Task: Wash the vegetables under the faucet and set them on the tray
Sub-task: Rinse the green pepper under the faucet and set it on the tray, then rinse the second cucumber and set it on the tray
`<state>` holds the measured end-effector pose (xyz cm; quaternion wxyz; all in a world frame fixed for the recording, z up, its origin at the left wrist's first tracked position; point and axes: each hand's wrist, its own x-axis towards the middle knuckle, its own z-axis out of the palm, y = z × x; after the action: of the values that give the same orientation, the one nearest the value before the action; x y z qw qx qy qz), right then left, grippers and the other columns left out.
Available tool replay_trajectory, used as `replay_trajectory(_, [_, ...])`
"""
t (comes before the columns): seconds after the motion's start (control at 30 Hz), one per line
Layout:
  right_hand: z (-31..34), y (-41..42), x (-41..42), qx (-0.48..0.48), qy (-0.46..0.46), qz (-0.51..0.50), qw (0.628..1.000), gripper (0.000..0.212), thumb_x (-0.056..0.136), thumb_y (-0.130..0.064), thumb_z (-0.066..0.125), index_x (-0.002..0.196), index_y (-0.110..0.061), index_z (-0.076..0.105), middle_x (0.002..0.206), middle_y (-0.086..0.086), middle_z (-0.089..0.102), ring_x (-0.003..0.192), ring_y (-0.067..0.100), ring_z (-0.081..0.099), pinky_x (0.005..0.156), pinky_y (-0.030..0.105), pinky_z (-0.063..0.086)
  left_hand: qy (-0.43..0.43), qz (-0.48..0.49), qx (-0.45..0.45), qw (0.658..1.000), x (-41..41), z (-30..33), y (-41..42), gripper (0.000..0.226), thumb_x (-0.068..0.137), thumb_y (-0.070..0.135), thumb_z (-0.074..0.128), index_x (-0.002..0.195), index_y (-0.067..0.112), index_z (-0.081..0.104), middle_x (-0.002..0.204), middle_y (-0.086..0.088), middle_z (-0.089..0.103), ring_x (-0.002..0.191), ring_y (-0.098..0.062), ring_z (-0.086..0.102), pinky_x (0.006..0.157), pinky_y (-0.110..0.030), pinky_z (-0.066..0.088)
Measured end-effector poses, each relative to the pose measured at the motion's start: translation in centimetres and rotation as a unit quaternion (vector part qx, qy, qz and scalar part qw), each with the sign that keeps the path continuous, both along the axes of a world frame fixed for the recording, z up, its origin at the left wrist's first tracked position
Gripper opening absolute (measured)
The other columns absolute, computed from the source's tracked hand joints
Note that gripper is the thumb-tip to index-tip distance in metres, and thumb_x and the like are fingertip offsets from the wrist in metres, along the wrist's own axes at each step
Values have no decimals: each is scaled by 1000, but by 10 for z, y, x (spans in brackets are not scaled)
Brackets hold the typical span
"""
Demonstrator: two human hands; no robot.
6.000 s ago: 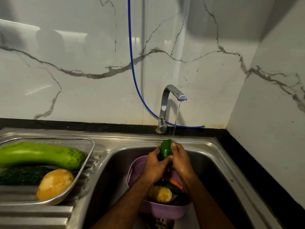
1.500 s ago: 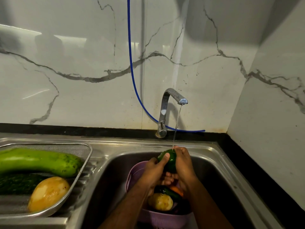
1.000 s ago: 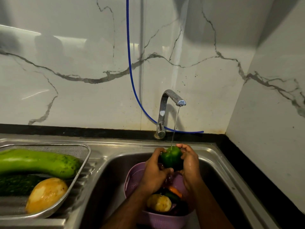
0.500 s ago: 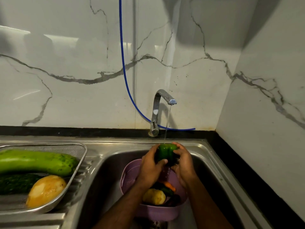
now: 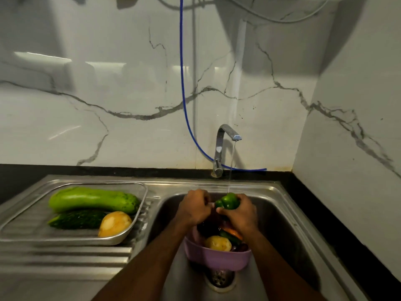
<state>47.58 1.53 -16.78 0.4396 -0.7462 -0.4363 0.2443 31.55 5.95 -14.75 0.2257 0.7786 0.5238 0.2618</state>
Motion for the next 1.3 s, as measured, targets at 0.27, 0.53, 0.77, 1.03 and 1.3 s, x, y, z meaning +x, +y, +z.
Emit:
replay_trajectory(0.27, [26,-17,-55,83,-20,66,994,57,63,-34,97,108,-31,62,104,-5,66,97,17,63,83,30,50,26,35,126,991,-64,49,-19,13,81,32,67,76,19,68,76,1,71,78,-19,65,71,-34,55])
replay_trajectory(0.53, [74,-5,-160,155,-6,165,974,61,59,-35,98,109,-29,63,105,-3,68,97,18,65,84,27,50,19,130,160,978,-183,67,-36,25,82,35,70,64,25,56,62,8,60,66,-14,58,59,-25,38])
replay_trajectory(0.77, [87,-6,-262,132,-63,312,939,73,50,-56,92,110,-41,53,117,-2,64,104,18,63,92,38,56,19,239,137,961,-294,69,-59,16,73,24,67,60,22,58,62,6,59,66,-18,59,59,-26,40])
replay_trajectory(1.03, [72,-13,-316,30,-266,375,888,81,68,-70,79,139,-36,58,139,-7,64,134,21,53,110,45,31,35,253,127,958,-351,46,-68,29,79,12,71,59,23,53,66,-2,63,66,-23,58,60,-27,35])
replay_trajectory(1.3, [66,3,-289,36,-200,367,908,58,83,-72,61,129,-36,67,123,-11,72,126,17,60,113,50,34,-8,233,151,961,-314,58,-56,22,86,17,71,68,22,59,64,3,57,66,-19,54,62,-26,34])
